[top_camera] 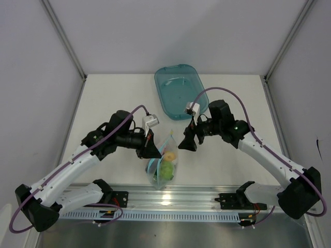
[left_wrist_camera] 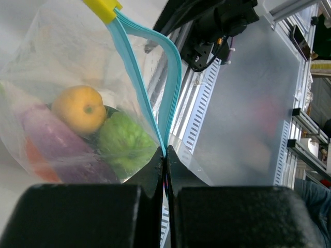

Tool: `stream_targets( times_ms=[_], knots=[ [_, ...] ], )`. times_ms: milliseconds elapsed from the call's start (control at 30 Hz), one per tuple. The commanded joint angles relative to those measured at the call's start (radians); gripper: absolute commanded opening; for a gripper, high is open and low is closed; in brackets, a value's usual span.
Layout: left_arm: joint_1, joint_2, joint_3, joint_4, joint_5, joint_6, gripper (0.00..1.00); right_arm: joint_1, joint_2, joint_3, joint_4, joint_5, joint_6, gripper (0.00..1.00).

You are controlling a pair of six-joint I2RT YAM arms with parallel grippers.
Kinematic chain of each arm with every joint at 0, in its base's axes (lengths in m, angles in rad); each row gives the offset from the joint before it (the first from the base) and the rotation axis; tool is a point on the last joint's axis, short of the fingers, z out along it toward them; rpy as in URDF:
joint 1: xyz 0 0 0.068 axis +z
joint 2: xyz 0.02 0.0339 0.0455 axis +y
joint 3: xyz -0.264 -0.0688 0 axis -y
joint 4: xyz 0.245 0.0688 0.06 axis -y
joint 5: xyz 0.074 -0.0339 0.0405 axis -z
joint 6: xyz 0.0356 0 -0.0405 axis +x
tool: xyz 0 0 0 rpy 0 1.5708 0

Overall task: Place the food in the zip-top bag and seal the zipper
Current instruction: Zip the zipper food storage bag at the center of the board.

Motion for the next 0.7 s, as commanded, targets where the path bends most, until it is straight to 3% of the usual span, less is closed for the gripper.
stream_targets(
  times_ms=[0,467,667],
  knots=[
    [0.009,-0.017,0.047,0.007,0.104,0.049,0.01,-0.005,0.036,0.055,0.01,-0.09,-0.075,0.89],
    [0.066,-0.072,0.024,-0.036,0.258,0.082,0.01,-0.016,0.043,0.205,-0.199,-0.242,-0.225,0.81],
    [0.086,-0.062,0.03,-0.022,0.317,0.066,0.01,0.051,0.053,0.224,-0.248,-0.256,-0.238,0.79]
  ],
)
